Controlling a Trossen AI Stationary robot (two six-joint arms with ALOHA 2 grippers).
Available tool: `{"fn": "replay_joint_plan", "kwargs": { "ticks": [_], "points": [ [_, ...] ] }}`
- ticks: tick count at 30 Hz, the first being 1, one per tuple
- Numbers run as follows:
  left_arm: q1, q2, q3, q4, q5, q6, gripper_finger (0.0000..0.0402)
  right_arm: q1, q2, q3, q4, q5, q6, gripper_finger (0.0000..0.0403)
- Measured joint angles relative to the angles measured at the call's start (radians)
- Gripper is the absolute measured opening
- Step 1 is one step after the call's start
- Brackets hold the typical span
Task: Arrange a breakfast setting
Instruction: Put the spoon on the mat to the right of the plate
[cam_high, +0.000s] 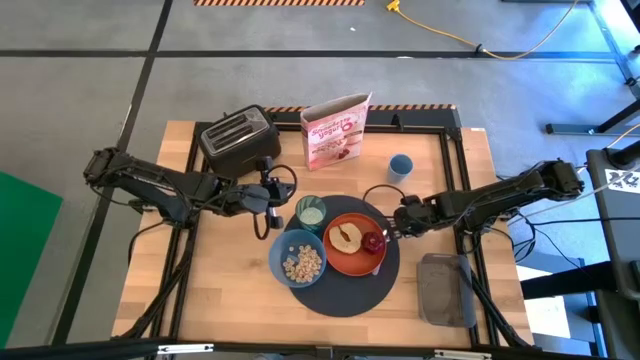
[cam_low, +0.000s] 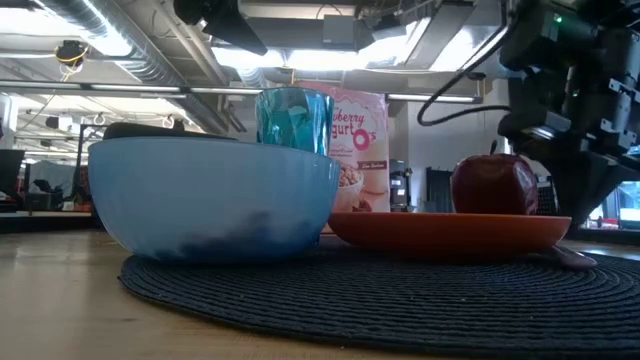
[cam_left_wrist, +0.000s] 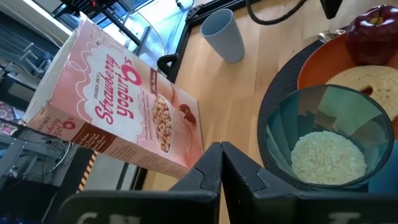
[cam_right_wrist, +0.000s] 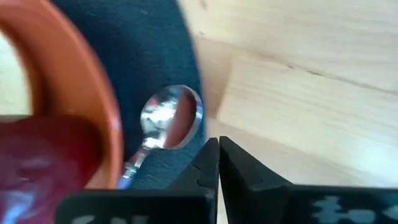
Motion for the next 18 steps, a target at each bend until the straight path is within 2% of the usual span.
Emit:
{"fn": "replay_joint_plan", "kwargs": {
  "ticks": [9,18],
  "points": [
    [0.0,0.0,0.0,0.0,0.0,0.0,0.0002,0.0,0.054,0.0,0.019,0.048,0.0,0.0002],
    [0.0,0.0,0.0,-0.001,0.0,0.018,0.0002,-0.002,0.096,0.0,0.112,0.07,-0.02,0.0001]
  ]
}}
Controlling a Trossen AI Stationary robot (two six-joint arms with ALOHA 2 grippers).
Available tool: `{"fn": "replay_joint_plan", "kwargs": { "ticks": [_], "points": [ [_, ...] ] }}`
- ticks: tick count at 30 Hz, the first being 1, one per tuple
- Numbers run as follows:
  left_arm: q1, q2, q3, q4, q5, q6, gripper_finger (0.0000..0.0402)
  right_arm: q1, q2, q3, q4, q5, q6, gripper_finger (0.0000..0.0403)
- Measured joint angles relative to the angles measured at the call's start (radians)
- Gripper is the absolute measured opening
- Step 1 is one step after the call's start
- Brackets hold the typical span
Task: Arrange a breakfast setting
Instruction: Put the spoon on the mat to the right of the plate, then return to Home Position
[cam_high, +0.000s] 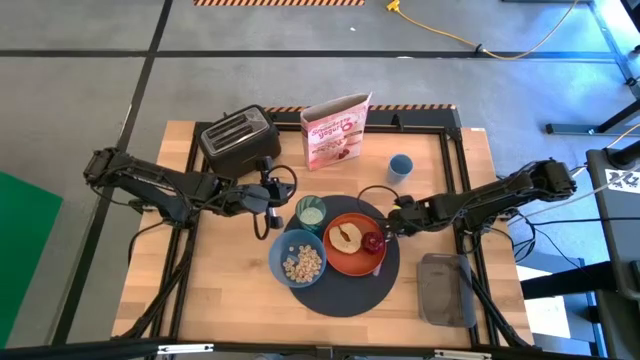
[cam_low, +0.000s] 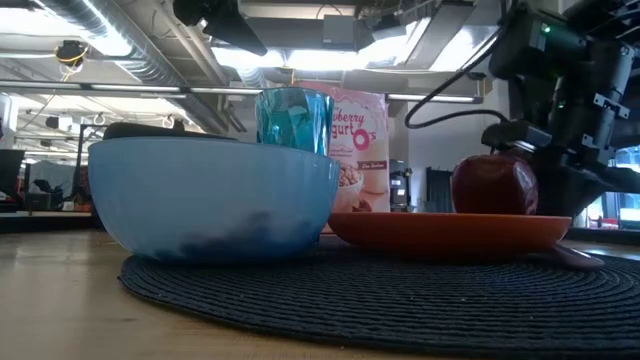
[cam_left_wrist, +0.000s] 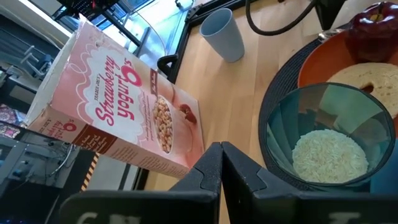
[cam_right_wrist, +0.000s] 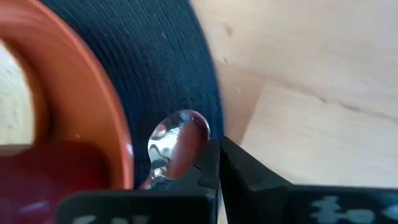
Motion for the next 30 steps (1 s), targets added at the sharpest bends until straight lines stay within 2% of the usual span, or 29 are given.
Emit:
{"fn": "replay_joint_plan", "kwargs": {
  "ticks": [15,18,21,23,25,27,30],
  "points": [
    [0.0,0.0,0.0,0.0,0.0,0.001,0.0002,-0.006,-0.001,0.002,0.043,0.115,-0.176,0.0],
    [0.0,0.0,-0.012,0.04,0.012,0.011,0.0002,-0.005,-0.013,0.041,0.004,0.176,-0.234,0.0],
    [0.011,-0.034,-0.095,0.206,0.14,0.057,0.0002,-0.004,-0.072,0.085,-0.034,0.25,-0.316,0.0],
    [0.027,-0.078,-0.154,0.322,0.249,0.066,0.0002,-0.001,-0.134,0.105,-0.008,0.324,-0.397,0.0],
    [0.052,-0.136,-0.207,0.39,0.312,0.053,0.0002,0.01,-0.198,0.106,0.028,0.377,-0.513,0.0],
    [0.079,-0.193,-0.249,0.411,0.349,0.024,0.0002,0.008,-0.256,0.105,0.106,0.387,-0.671,0.0],
    [0.112,-0.283,-0.309,0.462,0.443,0.008,0.0002,0.009,-0.303,0.105,0.281,0.34,-0.912,0.0]
  ]
}}
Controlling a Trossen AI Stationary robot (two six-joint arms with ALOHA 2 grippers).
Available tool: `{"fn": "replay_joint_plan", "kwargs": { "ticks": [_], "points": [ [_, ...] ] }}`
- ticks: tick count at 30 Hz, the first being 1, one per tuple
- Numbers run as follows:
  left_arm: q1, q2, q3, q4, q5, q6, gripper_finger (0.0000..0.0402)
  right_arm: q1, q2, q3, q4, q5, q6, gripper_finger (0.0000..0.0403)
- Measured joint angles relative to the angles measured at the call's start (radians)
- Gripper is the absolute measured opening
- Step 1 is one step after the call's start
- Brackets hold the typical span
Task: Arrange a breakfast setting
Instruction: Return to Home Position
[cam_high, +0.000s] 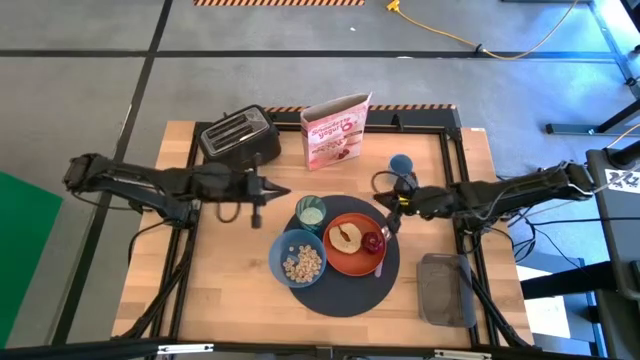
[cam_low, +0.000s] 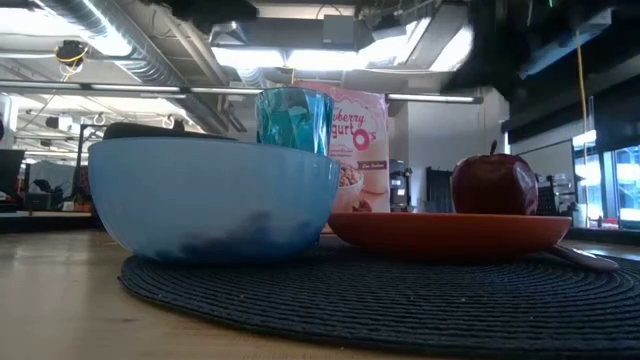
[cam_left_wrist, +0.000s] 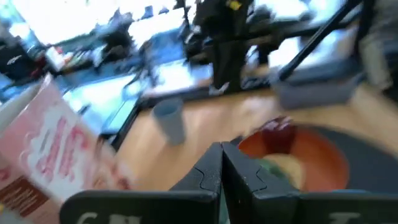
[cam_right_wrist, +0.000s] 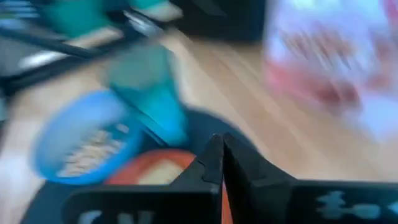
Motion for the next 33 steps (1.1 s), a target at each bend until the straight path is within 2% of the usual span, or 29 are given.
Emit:
{"fn": "replay_joint_plan", "kwargs": {
  "ticks": [4,6,9,11,15,21,28,33],
  "points": [
    [0.02,-0.101,-0.11,0.173,0.14,-0.014,0.0002,0.0,-0.003,-0.005,0.293,-0.171,-0.361,0.0],
    [0.017,-0.14,-0.183,0.288,0.166,-0.028,0.0002,0.0,0.003,-0.034,0.463,-0.306,-0.519,0.0],
    [0.004,-0.202,-0.289,0.406,0.129,-0.058,0.0002,0.0,0.008,-0.093,0.669,-0.498,-0.669,0.0],
    [-0.007,-0.255,-0.345,0.406,0.063,-0.061,0.0002,0.0,0.005,-0.118,0.735,-0.54,-0.715,0.0],
    [-0.029,-0.379,-0.42,0.385,-0.035,-0.06,0.0002,-0.037,-0.035,-0.129,0.682,-0.542,-0.767,0.0],
    [-0.035,-0.555,-0.438,0.193,-0.115,-0.067,0.0002,-0.182,-0.137,-0.131,0.545,-0.608,-0.768,0.0],
    [-0.034,-0.662,-0.438,0.027,-0.114,-0.122,0.0002,-0.27,-0.195,-0.137,0.5,-0.69,-0.768,0.0],
    [-0.034,-0.689,-0.466,0.032,-0.112,-0.136,0.0002,-0.285,-0.22,-0.246,0.596,-0.684,-0.737,0.0]
  ]
}}
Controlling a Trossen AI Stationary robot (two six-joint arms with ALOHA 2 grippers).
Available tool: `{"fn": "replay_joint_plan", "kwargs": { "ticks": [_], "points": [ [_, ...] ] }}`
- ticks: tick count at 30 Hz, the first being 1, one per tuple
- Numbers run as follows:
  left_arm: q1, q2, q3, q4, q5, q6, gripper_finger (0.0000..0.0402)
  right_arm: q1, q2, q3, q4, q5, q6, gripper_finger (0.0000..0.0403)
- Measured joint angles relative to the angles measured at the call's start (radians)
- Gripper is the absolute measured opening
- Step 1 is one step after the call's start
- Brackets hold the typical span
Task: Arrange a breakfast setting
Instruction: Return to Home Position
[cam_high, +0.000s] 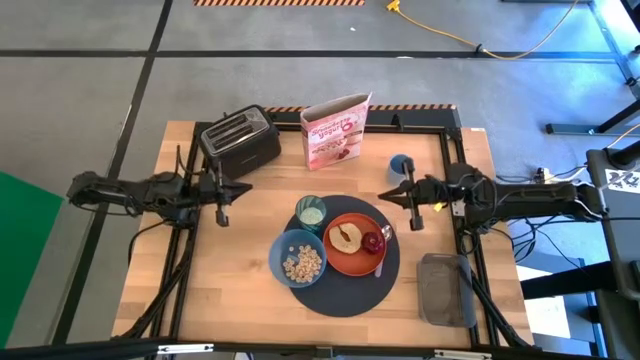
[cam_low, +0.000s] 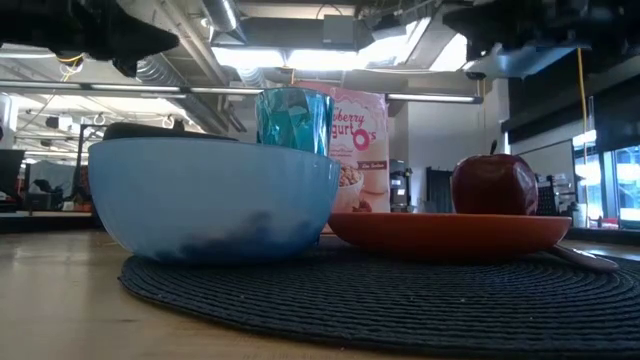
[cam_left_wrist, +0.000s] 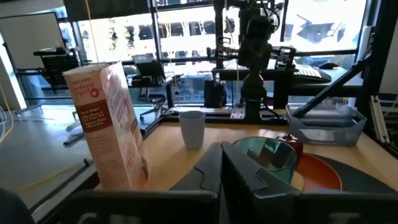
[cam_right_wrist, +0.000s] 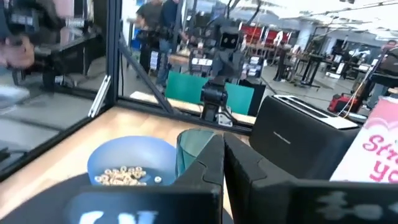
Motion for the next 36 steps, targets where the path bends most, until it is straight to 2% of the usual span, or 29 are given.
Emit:
{"fn": "replay_joint_plan", "kwargs": {
  "ticks": [4,9,18,24,28,31,34,36],
  "points": [
    [0.0,-0.021,-0.073,0.063,0.0,-0.016,0.0002,-0.013,-0.023,-0.111,0.135,0.002,0.079,0.0],
    [0.0,-0.059,-0.146,0.091,0.004,-0.049,0.0002,-0.013,-0.102,-0.182,0.143,0.014,0.099,0.0],
    [0.0,-0.158,-0.191,0.093,0.003,-0.049,0.0002,-0.065,-0.342,-0.194,-0.072,0.021,0.098,0.0],
    [0.0,-0.209,-0.233,0.096,0.0,-0.049,0.0002,-0.076,-0.448,-0.194,-0.179,0.024,0.112,0.0],
    [0.0,-0.243,-0.253,0.087,0.001,-0.055,0.0002,-0.076,-0.485,-0.238,-0.15,0.033,0.16,0.0],
    [-0.001,-0.248,-0.253,0.089,0.008,-0.055,0.0002,-0.076,-0.507,-0.295,-0.098,0.074,0.212,0.0],
    [-0.001,-0.249,-0.253,0.093,0.008,-0.052,0.0002,-0.076,-0.52,-0.348,-0.079,0.185,0.265,0.0],
    [-0.001,-0.251,-0.253,0.096,0.008,-0.053,0.0002,-0.076,-0.52,-0.381,-0.058,0.213,0.295,0.0]
  ]
}}
